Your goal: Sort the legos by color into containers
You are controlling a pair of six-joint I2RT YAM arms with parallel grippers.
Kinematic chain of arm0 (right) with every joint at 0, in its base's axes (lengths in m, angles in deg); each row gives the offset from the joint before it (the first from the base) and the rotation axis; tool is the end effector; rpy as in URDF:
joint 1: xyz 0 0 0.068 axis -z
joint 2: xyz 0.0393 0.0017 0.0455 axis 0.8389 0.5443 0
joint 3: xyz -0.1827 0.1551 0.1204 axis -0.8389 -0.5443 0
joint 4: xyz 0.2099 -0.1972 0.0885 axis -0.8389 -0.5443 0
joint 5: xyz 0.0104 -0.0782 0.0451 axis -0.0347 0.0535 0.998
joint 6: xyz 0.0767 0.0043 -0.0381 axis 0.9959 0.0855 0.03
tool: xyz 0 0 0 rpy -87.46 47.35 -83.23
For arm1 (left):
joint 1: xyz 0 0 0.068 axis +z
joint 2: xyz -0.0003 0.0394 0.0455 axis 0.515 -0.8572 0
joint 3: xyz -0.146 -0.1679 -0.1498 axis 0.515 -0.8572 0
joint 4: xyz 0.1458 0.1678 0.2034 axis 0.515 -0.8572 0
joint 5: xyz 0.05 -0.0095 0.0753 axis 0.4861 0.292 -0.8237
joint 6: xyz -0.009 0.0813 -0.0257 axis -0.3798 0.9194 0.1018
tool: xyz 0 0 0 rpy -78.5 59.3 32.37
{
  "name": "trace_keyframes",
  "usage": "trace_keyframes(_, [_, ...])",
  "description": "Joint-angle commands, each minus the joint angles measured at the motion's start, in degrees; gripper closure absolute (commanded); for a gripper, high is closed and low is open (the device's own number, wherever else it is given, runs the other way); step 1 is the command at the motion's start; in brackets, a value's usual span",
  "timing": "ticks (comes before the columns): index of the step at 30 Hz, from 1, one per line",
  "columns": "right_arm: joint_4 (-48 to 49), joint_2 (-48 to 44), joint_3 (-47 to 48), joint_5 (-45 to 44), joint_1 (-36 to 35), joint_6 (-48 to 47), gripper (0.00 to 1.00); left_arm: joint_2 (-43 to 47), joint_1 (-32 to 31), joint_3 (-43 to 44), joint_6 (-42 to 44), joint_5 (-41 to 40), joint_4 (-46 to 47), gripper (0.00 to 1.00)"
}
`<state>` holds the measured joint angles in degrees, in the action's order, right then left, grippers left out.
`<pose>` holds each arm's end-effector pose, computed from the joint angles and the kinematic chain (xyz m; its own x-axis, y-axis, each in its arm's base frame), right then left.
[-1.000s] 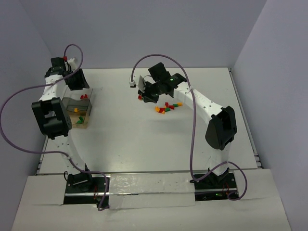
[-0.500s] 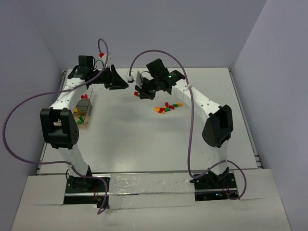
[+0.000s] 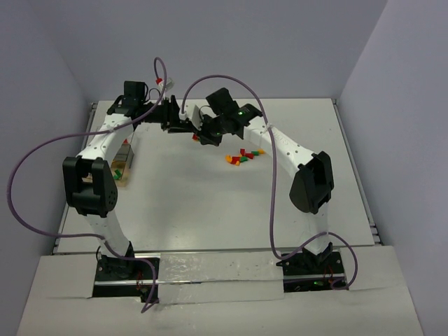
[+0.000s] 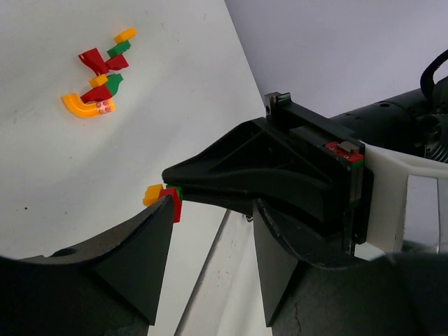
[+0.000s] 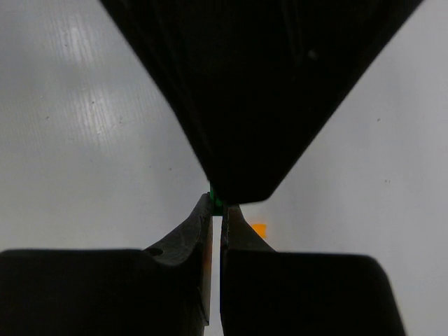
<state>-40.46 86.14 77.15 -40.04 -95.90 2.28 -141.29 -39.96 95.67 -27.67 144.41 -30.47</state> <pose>0.3835 0.3453 0.2910 0.0284 -0.6966 -0.7169 -0.9623 0.1749 -0.2081 0.4479 -0.1398 0.2834 -0.8957 -0.0327 -0.4434 0.4089 0.3307 -0.8505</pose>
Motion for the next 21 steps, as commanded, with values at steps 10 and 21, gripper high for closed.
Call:
trace_keyframes(10, [3.0, -2.1, 0.6, -3.0, -0.9, -0.3, 1.0, -1.0, -0.8, 1.1, 3.8, -5.2, -3.0, 0.43])
trace_keyframes(21, [4.2, -2.7, 0.3, -3.6, -1.3, -0.4, 1.0, -1.8, -1.7, 1.5, 4.2, -6.5, -3.8, 0.46])
